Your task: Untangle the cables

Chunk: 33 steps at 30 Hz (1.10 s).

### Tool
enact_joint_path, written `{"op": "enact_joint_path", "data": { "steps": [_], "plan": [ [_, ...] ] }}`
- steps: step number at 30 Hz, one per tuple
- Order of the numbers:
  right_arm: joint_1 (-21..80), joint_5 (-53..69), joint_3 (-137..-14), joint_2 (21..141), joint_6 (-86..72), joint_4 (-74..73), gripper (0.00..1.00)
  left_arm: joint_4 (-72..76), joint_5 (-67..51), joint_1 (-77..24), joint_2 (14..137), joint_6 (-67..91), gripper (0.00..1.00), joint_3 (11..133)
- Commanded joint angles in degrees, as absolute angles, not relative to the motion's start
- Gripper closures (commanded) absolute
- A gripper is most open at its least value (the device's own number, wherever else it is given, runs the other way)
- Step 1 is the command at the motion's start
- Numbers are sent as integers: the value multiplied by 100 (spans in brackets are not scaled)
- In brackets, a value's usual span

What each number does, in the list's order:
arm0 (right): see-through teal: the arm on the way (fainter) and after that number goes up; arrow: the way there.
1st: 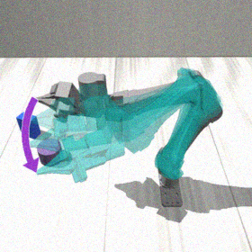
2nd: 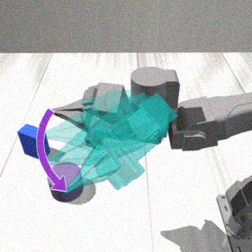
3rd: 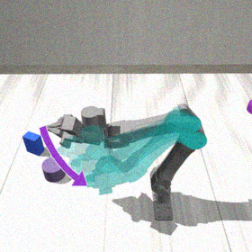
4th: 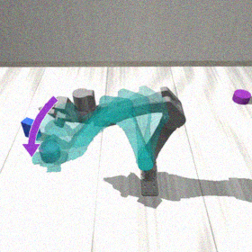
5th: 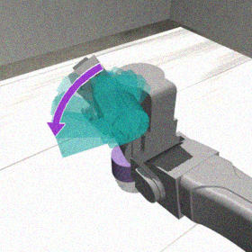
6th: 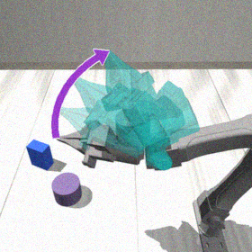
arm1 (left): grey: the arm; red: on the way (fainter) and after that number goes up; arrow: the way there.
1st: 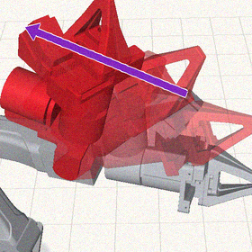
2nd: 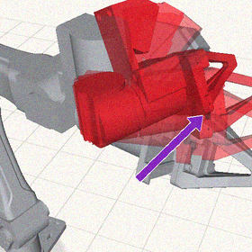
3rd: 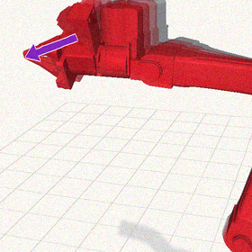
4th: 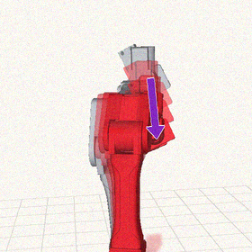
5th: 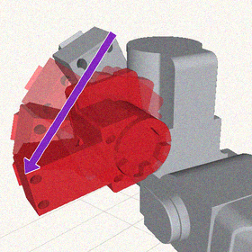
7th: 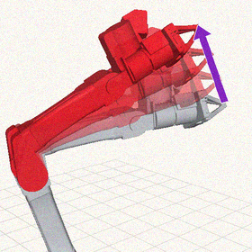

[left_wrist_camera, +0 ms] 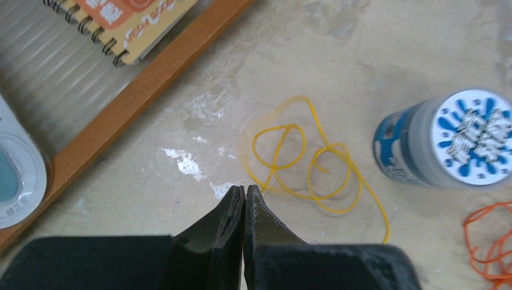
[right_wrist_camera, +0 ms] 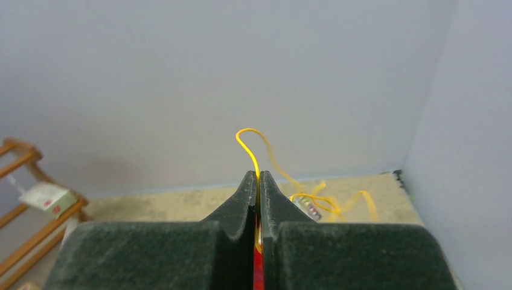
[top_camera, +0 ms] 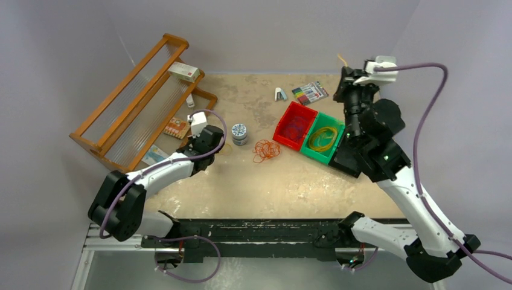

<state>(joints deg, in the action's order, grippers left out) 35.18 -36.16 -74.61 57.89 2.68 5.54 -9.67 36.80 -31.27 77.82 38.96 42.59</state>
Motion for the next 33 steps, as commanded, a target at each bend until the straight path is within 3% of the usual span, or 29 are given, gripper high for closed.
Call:
{"op": "enact_joint_path", "data": {
  "steps": [1,12,16,19,23,25,33],
  "plan": [
    [3490,-4320,-7605,5448,780,1144,100,-776,3835,-3092,7951,4077,100,4082],
    [3488,-3144,-7630,5405,713,901,100,-72,2463,-3094,7810,3481,100,4049],
    [3489,-3015,-7570,5506,646,937,100,165,1567,-3166,7633,3287,94,4082],
    [3490,-2904,-7567,5606,622,956,100,163,1495,-3294,7478,3210,85,4107],
    [3493,-2717,-7576,5728,568,960,100,-49,1784,-3313,7196,3217,62,4154],
    [3492,-2619,-7583,5778,523,951,100,-152,1911,-3313,7052,3187,54,4209],
    [3490,-2077,-7620,5879,317,814,100,370,1421,-3313,6435,2915,43,4270]
  ]
}}
